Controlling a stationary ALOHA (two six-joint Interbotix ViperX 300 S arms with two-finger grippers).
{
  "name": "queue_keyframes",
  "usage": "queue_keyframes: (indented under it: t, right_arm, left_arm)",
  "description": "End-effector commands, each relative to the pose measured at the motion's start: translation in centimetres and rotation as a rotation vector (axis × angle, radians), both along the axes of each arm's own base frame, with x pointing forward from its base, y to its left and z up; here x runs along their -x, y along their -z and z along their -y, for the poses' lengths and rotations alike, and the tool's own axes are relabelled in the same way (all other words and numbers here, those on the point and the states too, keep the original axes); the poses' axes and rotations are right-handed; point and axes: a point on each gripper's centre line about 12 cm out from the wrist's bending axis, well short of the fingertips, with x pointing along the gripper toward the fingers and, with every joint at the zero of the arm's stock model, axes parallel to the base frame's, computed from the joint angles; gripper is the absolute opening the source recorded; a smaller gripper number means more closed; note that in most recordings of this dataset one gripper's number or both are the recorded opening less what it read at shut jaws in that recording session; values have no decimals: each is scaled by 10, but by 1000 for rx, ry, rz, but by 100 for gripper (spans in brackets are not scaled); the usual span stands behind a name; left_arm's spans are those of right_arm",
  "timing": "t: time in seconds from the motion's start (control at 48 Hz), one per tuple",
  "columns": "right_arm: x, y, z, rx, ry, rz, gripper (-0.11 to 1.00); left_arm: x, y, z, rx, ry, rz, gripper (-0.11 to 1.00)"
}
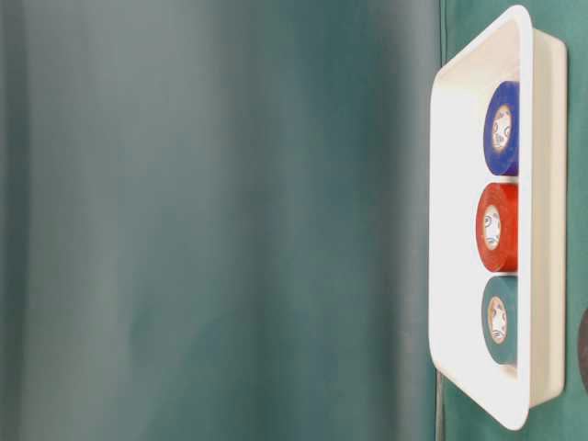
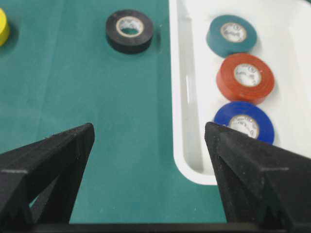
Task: Pick up the tape from a random location and place it into the white case.
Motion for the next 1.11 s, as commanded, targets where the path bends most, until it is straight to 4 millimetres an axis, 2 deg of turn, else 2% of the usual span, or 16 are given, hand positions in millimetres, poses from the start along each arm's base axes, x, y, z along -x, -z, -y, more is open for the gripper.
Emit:
queue_keyframes:
  t: [0.0, 0.313, 0.73, 1.084]
  right_arm:
    - [-4, -12, 2, 5, 6, 38, 87]
    - [-7, -11, 3, 5, 9, 53, 87]
    - [-8, -11, 3, 3, 7, 57, 87]
    - [-19, -8, 2, -2, -6, 74, 87]
  left_arm:
    - [4, -1, 4, 4, 16, 64, 99]
    - [7, 7, 10, 4, 45, 101, 99]
    - [5, 6, 10, 6, 44, 120, 99]
    - [-15, 8, 14, 9, 55, 152, 99]
